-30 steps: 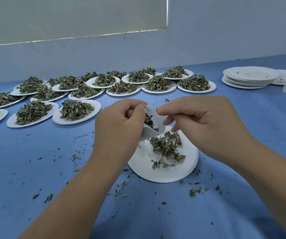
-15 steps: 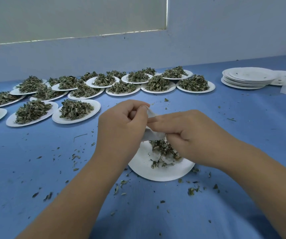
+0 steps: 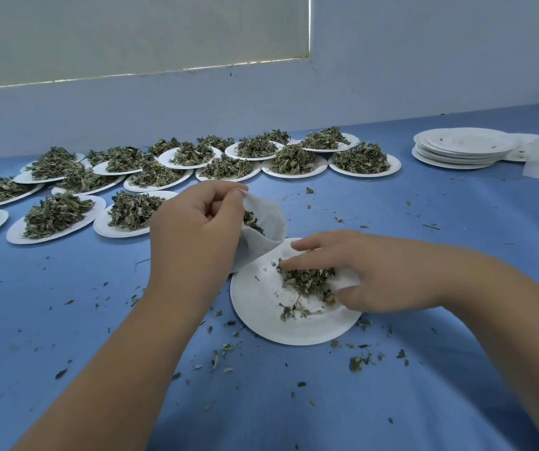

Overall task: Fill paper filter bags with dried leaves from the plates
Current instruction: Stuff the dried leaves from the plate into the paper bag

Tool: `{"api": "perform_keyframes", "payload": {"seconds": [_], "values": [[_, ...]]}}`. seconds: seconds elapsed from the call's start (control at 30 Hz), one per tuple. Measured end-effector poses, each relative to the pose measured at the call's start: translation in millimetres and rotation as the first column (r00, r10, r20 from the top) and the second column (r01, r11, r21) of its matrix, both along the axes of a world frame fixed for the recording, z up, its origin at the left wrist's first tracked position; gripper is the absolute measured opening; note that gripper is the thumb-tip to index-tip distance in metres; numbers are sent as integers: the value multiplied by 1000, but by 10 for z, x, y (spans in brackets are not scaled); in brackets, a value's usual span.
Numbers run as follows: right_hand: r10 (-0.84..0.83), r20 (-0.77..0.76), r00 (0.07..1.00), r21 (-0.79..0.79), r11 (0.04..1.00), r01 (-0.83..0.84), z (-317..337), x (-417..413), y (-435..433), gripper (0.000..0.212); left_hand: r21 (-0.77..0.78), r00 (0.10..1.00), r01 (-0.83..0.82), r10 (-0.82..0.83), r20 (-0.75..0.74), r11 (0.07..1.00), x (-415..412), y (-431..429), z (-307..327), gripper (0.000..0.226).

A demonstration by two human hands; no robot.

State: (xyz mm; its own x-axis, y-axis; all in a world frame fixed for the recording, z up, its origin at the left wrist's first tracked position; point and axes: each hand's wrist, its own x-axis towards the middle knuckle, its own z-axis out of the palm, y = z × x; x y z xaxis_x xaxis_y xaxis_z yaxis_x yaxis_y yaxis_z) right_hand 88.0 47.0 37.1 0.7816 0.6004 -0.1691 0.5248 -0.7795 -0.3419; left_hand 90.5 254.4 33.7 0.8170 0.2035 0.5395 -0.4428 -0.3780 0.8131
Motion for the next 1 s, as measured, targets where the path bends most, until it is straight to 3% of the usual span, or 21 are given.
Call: {"api": "perform_keyframes", "payload": {"seconds": [0.27, 1.0], "values": [[14, 28, 1000, -39, 999, -13, -96, 20, 121, 68, 14, 1000, 5, -5, 11, 1000, 7, -8, -3, 26], [0, 212, 977, -98, 995, 21, -58, -24, 236, 38, 41, 1000, 20, -21, 17, 999, 11, -11, -21, 26]]}}
